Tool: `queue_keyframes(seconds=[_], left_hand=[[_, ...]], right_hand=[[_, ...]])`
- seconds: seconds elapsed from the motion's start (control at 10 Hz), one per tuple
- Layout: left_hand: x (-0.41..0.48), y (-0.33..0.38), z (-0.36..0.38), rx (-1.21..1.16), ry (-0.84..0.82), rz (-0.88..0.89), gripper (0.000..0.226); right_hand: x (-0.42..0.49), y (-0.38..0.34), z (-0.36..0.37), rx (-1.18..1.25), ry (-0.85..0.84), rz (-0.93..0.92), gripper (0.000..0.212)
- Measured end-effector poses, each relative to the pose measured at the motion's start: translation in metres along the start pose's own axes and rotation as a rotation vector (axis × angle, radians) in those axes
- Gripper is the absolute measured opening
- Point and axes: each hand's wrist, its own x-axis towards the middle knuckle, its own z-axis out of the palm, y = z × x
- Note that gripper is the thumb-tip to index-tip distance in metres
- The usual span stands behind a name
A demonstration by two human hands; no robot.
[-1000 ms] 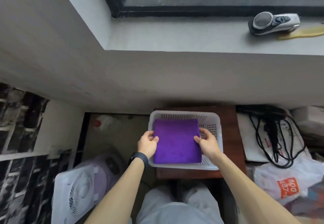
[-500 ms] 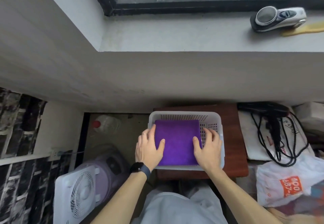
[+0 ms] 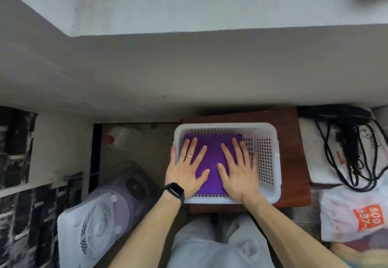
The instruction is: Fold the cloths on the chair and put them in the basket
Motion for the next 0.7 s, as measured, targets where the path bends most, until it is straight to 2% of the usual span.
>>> queue_keyframes(seconds=[0.4,0.6,0.7], left_hand=[[0.009,0.002,-0.001,0.095,-0.120,-0.021,0.068],[-0.002,0.011,-0.043,0.033,-0.185,0.005,0.070],[-0.016,0.014,-0.075,-0.054,-0.188,0.050,0.058]], right_hand=[[0.009,-0.004,0.008,0.016,-0.080,0.036,0.062],[-0.006,-0.014,-0.034,-0.044,-0.179,0.024,0.062],[-0.012,-0.029,-0.070,-0.068,-0.242,-0.013,0.054]])
